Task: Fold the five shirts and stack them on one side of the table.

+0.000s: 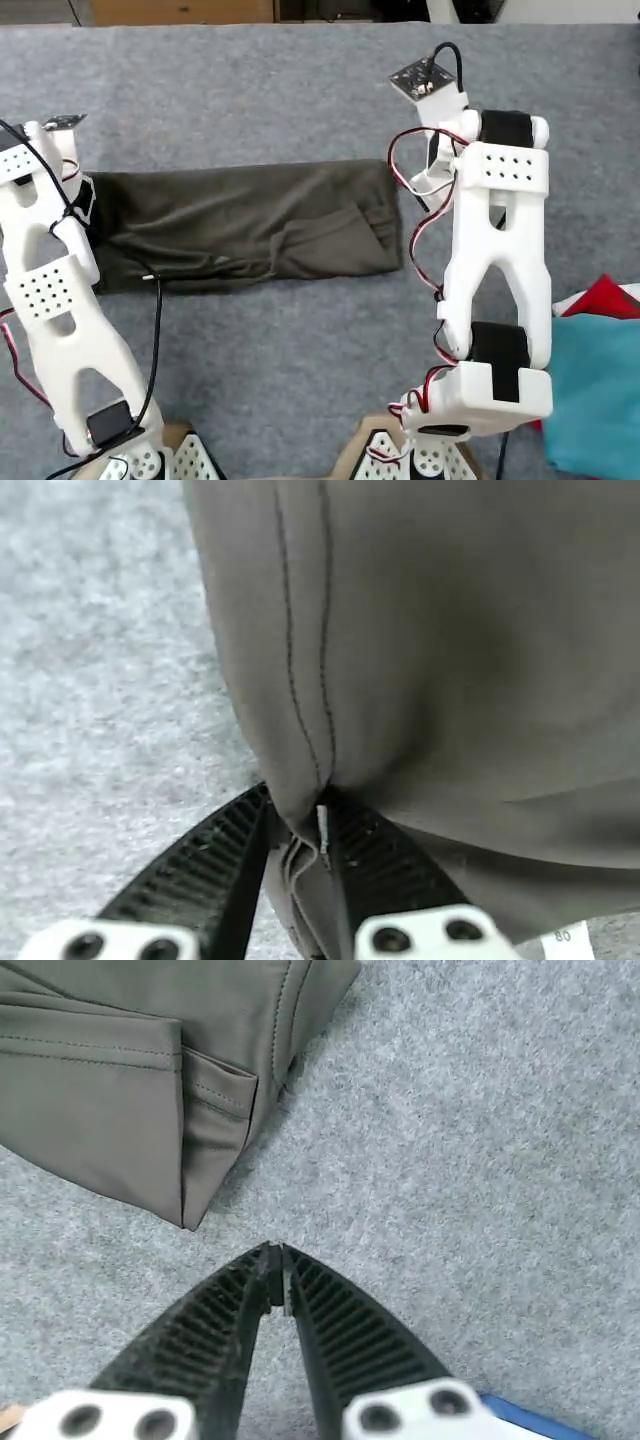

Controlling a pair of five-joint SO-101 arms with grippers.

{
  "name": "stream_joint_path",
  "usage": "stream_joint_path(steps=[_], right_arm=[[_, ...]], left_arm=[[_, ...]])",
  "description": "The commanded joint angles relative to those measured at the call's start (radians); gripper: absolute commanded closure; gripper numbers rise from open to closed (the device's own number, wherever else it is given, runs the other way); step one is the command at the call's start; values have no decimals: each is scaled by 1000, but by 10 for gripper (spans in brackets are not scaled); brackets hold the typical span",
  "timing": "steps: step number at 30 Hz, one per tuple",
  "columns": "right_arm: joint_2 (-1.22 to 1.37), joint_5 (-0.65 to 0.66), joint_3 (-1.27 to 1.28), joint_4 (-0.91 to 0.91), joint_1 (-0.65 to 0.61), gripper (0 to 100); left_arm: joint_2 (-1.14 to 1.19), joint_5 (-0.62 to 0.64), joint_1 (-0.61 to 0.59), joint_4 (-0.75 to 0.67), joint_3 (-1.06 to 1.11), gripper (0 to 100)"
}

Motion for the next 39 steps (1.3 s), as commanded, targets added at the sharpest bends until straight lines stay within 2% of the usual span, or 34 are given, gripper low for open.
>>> stream_joint_path(steps=[1, 7, 11, 15, 21, 25, 33, 39], right_arm=[[-67, -9, -10, 2, 13, 991], [-67, -9, -10, 0, 13, 991], [-67, -6, -10, -2, 15, 991], [-67, -6, -10, -9, 36, 991], [-67, 0, -5, -21, 125, 991], [-67, 41, -2, -18, 186, 991], [-68, 130, -2, -17, 331, 991], [-68, 192, -1, -23, 423, 991]], left_arm=[[7, 3, -11, 5, 3, 981], [-22, 0, -44, 8, -3, 981], [-130, 0, -49, 9, 46, 981], [-292, 3, 3, 9, 160, 981], [-567, 9, 189, 9, 390, 981], [-687, 83, 353, 9, 456, 981], [-704, 232, 678, 8, 408, 981], [-671, 324, 855, 6, 293, 981]])
